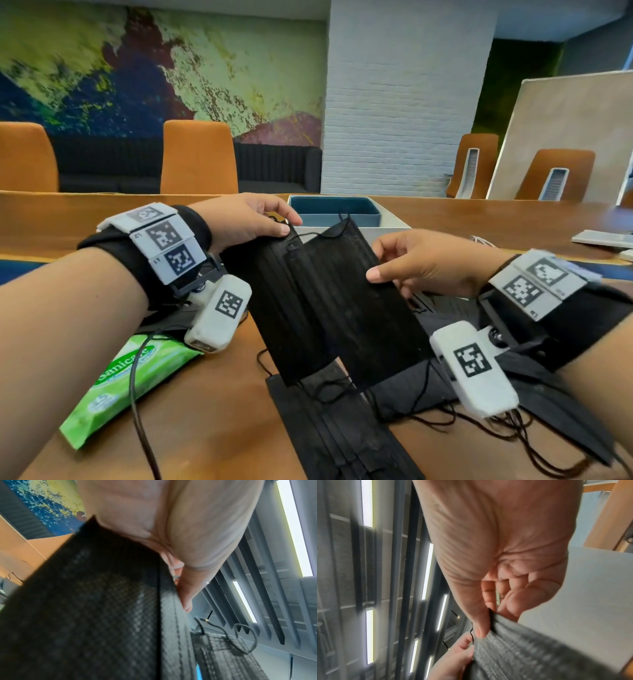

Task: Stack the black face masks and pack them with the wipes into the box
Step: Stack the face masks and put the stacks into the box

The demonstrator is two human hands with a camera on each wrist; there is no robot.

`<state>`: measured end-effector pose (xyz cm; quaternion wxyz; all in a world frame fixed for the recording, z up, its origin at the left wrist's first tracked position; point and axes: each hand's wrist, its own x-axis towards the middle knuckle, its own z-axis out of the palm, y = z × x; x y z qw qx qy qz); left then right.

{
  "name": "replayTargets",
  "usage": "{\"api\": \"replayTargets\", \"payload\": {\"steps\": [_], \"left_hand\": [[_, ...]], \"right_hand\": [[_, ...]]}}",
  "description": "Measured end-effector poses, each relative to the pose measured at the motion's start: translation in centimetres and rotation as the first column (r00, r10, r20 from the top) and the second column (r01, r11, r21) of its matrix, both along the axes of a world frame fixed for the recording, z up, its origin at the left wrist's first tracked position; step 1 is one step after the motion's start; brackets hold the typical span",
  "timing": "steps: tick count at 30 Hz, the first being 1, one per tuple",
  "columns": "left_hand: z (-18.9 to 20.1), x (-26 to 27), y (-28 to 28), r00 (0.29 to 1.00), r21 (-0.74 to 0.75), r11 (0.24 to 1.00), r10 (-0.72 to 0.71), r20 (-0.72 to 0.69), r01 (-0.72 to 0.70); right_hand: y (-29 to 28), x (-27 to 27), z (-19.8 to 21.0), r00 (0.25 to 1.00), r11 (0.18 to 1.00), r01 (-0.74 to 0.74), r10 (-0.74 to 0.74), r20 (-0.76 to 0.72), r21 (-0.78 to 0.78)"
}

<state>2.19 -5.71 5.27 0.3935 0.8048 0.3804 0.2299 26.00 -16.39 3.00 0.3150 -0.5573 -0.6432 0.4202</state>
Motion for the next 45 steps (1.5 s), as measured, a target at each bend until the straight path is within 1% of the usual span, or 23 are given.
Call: {"api": "replayTargets", "payload": {"steps": [4,7,14,17,20,23,25,27,32,35,38,42,45], "left_hand": [[-0.3,0.0,0.1,0.999,-0.06,0.998,-0.01,0.046,0.013],[-0.2,0.5,-0.1,0.996,-0.086,0.994,-0.06,0.062,0.066],[-0.1,1.5,-0.9,0.985,-0.084,0.989,-0.114,0.128,0.125],[-0.2,1.1,-0.8,0.989,-0.076,0.992,-0.095,0.113,0.104],[-0.8,0.1,-0.3,0.996,-0.071,0.996,-0.048,0.081,0.053],[-1.5,-0.8,0.2,0.999,-0.095,0.995,0.017,0.046,-0.013],[-1.7,-0.9,0.5,0.999,-0.111,0.994,0.017,0.037,-0.012],[-1.6,-0.7,0.7,0.997,-0.126,0.992,-0.004,0.074,0.013],[-0.8,0.5,-0.2,0.962,-0.147,0.973,-0.138,0.234,0.175],[-0.6,1.1,-0.5,0.952,-0.187,0.964,-0.135,0.274,0.19],[-0.6,1.5,-0.5,0.957,-0.168,0.968,-0.139,0.254,0.185],[-0.4,2.1,-0.5,0.963,-0.164,0.962,-0.183,0.198,0.217],[-0.1,2.6,-0.5,0.973,-0.094,0.979,-0.165,0.161,0.182]], "right_hand": [[-1.1,0.8,1.5,0.998,1.0,-0.008,0.01,-0.064,0.025],[-1.7,1.2,1.8,0.994,0.999,0.001,0.004,-0.108,0.042],[-2.3,0.4,0.6,0.991,0.995,-0.015,0.028,-0.129,0.101],[-2.3,0.1,0.6,0.984,0.993,-0.039,0.057,-0.169,0.108],[-2.4,0.2,1.1,0.97,0.989,-0.06,0.09,-0.227,0.137],[-2.3,0.3,1.5,0.947,0.98,-0.054,0.11,-0.302,0.19],[-1.9,0.1,1.3,0.937,0.977,-0.047,0.116,-0.331,0.209],[-1.3,0.0,0.9,0.943,0.978,-0.035,0.102,-0.318,0.207],[0.1,-0.2,-0.8,0.976,0.987,0.004,0.032,-0.217,0.164],[0.5,-0.4,-1.9,0.983,0.99,0.04,-0.015,-0.184,0.136],[1.0,-0.5,-2.7,0.984,0.994,0.05,-0.032,-0.177,0.099],[1.8,-0.8,-3.7,0.98,0.998,0.019,-0.008,-0.198,0.053],[2.5,-1.1,-4.2,0.98,0.998,0.02,-0.007,-0.199,0.065]]}}
